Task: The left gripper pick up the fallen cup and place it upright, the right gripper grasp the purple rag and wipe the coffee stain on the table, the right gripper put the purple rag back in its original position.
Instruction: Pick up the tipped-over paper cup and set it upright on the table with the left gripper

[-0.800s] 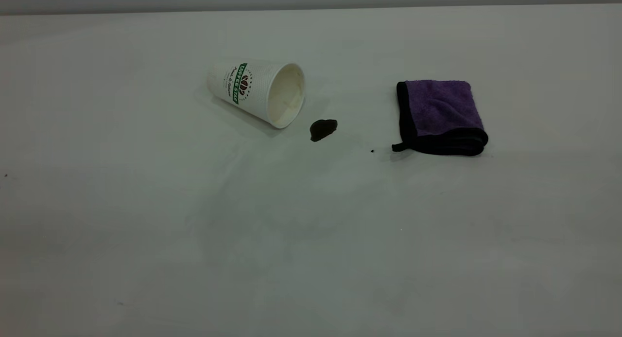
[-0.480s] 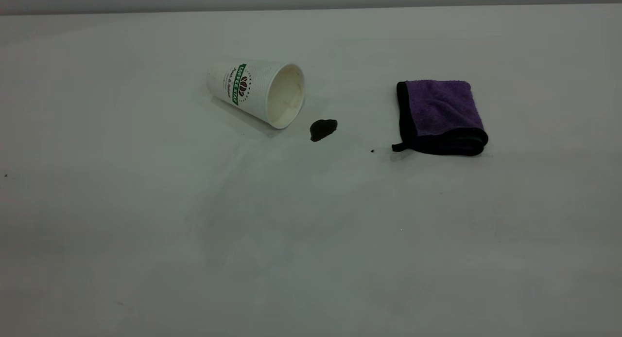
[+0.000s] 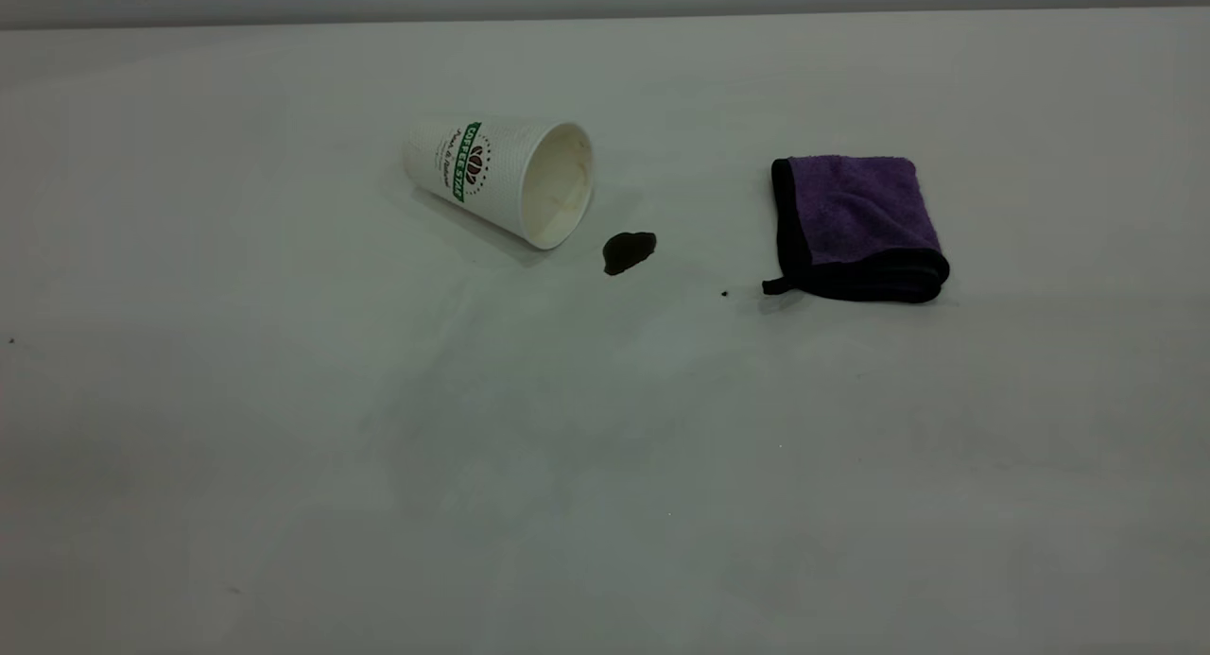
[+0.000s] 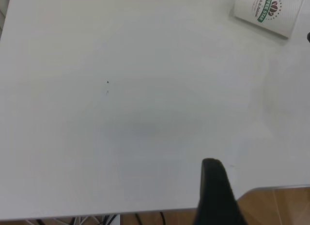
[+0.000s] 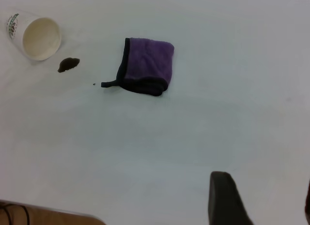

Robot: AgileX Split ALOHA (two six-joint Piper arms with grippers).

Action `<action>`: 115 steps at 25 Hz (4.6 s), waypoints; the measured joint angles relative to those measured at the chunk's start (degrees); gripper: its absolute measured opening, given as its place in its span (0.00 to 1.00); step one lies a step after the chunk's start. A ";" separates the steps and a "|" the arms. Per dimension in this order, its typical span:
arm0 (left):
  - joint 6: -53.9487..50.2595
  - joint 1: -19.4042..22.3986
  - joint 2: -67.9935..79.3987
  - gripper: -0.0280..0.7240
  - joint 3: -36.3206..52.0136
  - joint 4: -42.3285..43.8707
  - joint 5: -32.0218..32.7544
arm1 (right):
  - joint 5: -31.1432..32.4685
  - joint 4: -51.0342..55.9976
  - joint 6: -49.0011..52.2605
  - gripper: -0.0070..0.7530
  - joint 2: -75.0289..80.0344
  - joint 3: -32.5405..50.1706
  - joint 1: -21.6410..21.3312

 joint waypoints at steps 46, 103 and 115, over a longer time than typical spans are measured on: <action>24.33 -5.47 66.48 0.82 -19.27 -28.54 -23.22 | 0.00 0.05 0.04 0.57 0.00 0.00 0.00; -58.73 -43.56 143.61 0.82 -66.90 59.93 -26.05 | 0.00 0.05 0.04 0.57 0.00 0.00 0.00; -64.00 -43.56 144.19 0.58 -67.19 63.51 -25.25 | 0.00 0.05 0.04 0.57 0.00 0.00 0.00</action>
